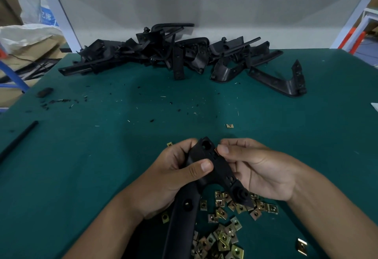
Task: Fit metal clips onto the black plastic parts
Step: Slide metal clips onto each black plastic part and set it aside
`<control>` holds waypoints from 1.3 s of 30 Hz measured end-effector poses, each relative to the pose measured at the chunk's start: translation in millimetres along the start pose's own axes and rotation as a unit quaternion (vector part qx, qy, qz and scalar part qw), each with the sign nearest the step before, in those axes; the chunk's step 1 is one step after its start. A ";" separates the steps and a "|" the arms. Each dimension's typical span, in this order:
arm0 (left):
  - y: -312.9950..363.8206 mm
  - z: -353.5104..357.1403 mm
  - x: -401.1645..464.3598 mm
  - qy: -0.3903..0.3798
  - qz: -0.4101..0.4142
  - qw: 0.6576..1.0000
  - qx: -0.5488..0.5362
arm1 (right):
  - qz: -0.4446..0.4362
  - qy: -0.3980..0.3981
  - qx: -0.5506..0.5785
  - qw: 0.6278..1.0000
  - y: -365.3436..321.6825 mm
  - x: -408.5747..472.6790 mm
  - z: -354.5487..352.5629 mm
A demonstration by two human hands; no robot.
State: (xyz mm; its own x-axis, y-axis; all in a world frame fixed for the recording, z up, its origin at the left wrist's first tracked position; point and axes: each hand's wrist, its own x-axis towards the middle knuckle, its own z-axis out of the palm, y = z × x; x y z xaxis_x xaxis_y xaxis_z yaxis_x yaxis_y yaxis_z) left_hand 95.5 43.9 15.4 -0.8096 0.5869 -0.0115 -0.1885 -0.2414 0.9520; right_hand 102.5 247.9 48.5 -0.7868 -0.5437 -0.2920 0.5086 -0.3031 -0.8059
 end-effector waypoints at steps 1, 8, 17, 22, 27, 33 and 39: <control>0.7 -0.2 0.2 0.002 0.000 1.000 -0.002 | 0.002 0.003 -0.007 1.000 0.5 0.2 -0.2; -1.9 -4.2 1.4 -0.014 -0.016 1.000 0.016 | -0.027 0.053 -0.029 0.998 -0.8 -0.4 -0.1; -4.9 -6.8 2.1 -0.027 -0.017 0.998 0.053 | -0.055 0.085 -0.136 0.986 -5.3 -5.5 3.3; -3.6 -5.2 2.2 -0.029 -0.004 0.997 0.065 | -0.045 0.093 -0.136 0.985 -1.9 -4.9 6.5; -3.1 -7.9 1.1 -0.024 0.005 0.998 0.055 | -0.040 0.086 -0.113 0.989 3.2 -2.0 7.1; -0.7 -6.2 2.8 -0.021 0.010 1.000 -0.007 | -0.068 0.101 -0.147 0.982 4.7 2.7 5.7; 7.2 -6.5 1.7 0.037 0.024 0.999 -0.027 | -0.131 0.195 -0.363 0.902 2.6 2.5 -6.5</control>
State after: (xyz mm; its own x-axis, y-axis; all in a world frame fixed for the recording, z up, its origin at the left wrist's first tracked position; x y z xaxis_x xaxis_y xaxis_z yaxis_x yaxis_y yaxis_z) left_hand 89.2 38.2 20.3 -0.8568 0.5156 0.0084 -0.1769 -0.3092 0.9344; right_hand 99.5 250.9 42.2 -0.9817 -0.1690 -0.0882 0.0364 0.2876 -0.9570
